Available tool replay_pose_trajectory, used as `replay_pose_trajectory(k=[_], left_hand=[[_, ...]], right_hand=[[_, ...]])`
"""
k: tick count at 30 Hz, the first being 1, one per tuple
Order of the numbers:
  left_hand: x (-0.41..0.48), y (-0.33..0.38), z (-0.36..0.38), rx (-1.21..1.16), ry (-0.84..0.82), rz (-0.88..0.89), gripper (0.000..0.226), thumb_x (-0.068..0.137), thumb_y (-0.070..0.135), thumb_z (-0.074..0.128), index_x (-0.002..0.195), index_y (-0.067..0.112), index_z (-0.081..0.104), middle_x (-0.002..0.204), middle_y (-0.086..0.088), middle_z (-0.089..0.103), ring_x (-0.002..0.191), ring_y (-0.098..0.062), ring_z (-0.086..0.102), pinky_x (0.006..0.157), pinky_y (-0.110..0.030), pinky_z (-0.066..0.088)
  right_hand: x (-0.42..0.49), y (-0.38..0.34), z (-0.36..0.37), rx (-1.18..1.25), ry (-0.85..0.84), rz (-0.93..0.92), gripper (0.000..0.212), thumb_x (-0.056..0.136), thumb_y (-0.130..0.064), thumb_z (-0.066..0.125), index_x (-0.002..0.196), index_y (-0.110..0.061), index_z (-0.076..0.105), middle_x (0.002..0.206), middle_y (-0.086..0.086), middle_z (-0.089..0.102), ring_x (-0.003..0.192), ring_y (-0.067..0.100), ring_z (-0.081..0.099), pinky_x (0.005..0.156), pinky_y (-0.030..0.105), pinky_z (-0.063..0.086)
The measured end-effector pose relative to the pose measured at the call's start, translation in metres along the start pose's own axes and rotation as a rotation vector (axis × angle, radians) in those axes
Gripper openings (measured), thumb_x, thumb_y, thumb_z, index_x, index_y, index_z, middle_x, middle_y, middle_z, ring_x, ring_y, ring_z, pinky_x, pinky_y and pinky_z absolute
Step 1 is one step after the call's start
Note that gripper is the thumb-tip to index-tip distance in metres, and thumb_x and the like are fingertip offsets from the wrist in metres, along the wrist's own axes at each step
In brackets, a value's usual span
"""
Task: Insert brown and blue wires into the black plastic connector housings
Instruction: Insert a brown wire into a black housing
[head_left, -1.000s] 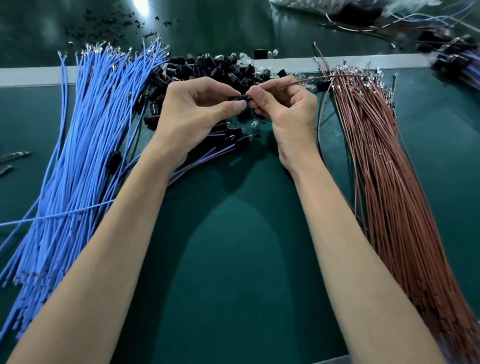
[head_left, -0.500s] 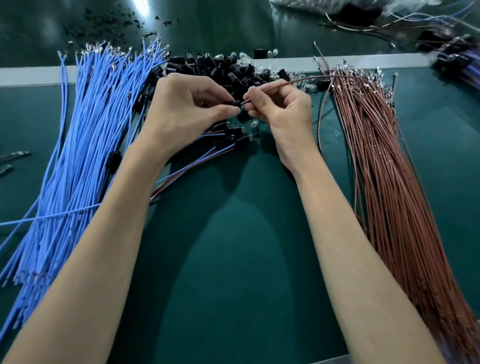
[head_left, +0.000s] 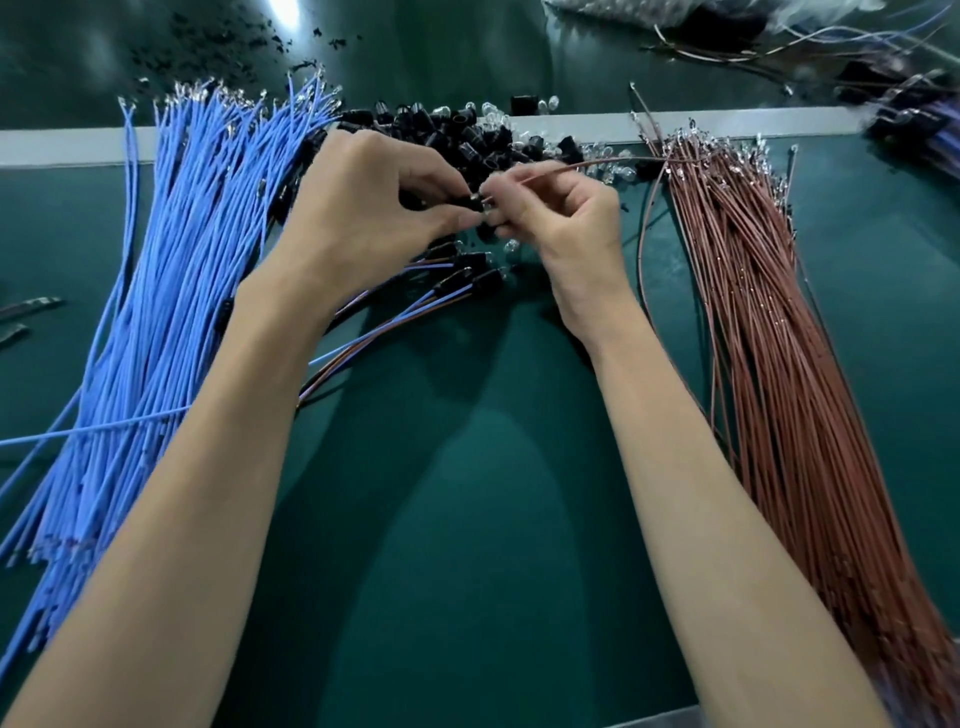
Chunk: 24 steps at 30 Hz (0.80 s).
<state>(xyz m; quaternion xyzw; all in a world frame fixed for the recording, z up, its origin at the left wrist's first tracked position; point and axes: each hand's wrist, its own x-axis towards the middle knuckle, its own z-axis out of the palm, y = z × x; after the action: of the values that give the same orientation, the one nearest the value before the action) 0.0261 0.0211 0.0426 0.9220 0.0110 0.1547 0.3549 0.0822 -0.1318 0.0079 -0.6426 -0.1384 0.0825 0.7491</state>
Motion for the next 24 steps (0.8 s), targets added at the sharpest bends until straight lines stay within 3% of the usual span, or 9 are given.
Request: replay_pose_trajectory(k=[3,5,8,11,14,20,24], left_hand=[[0.000,-0.006,-0.006,0.000,0.030,-0.044,0.021,0.077,0.029,0.078,0.094,0.018,0.076,0.080,0.006,0.069,0.075,-0.005,0.065,0.075,-0.013,0.048],[0.000,-0.005,-0.007,-0.006,0.037,-0.041,0.021,0.076,0.029,0.078,0.094,0.018,0.076,0.079,0.007,0.069,0.075,-0.005,0.066,0.075,-0.015,0.049],[0.001,0.001,0.000,0.002,0.017,-0.011,0.020,0.076,0.031,0.077,0.093,0.019,0.076,0.076,0.009,0.068,0.073,-0.003,0.065,0.075,-0.015,0.049],[0.001,-0.003,0.001,-0.003,0.021,-0.031,0.021,0.076,0.031,0.078,0.093,0.019,0.076,0.076,0.008,0.068,0.070,-0.001,0.063,0.070,-0.008,0.046],[0.001,-0.009,-0.002,-0.032,0.056,-0.069,0.020,0.075,0.030,0.078,0.092,0.020,0.076,0.076,0.005,0.069,0.068,-0.002,0.062,0.073,-0.016,0.050],[0.001,-0.004,0.007,0.029,0.013,-0.055,0.018,0.074,0.033,0.077,0.090,0.024,0.076,0.076,0.007,0.070,0.074,-0.006,0.065,0.076,-0.023,0.050],[0.000,-0.009,0.000,-0.008,0.032,-0.088,0.021,0.075,0.030,0.078,0.092,0.019,0.076,0.079,0.001,0.072,0.074,-0.008,0.066,0.080,-0.025,0.053]], right_hand=[[0.005,-0.002,-0.005,0.258,0.134,0.076,0.013,0.095,-0.008,0.055,0.083,-0.005,0.058,0.075,0.004,0.070,0.055,0.008,0.063,0.053,0.017,0.050],[0.006,-0.001,-0.006,0.187,0.170,0.072,0.017,0.094,-0.006,0.057,0.077,-0.008,0.059,0.070,0.000,0.069,0.054,0.005,0.060,0.052,0.017,0.048],[0.002,0.001,-0.002,-0.007,0.057,0.054,0.014,0.088,-0.006,0.066,0.075,-0.010,0.064,0.073,0.003,0.067,0.058,0.006,0.059,0.053,0.017,0.044],[0.003,-0.002,-0.003,0.129,0.060,0.083,0.012,0.093,-0.009,0.059,0.082,-0.009,0.063,0.077,0.004,0.068,0.058,0.006,0.060,0.053,0.017,0.046],[0.007,-0.005,-0.007,0.309,0.145,0.142,0.022,0.098,-0.009,0.050,0.079,-0.008,0.061,0.071,-0.001,0.070,0.056,0.005,0.061,0.054,0.016,0.048],[0.003,-0.002,-0.004,0.043,0.061,0.102,0.017,0.090,-0.006,0.063,0.073,-0.010,0.066,0.071,-0.004,0.068,0.061,0.002,0.058,0.060,0.016,0.046],[0.005,-0.006,-0.005,0.227,0.133,0.142,0.014,0.091,-0.006,0.061,0.077,-0.009,0.063,0.073,0.002,0.068,0.059,0.005,0.059,0.058,0.016,0.048]])
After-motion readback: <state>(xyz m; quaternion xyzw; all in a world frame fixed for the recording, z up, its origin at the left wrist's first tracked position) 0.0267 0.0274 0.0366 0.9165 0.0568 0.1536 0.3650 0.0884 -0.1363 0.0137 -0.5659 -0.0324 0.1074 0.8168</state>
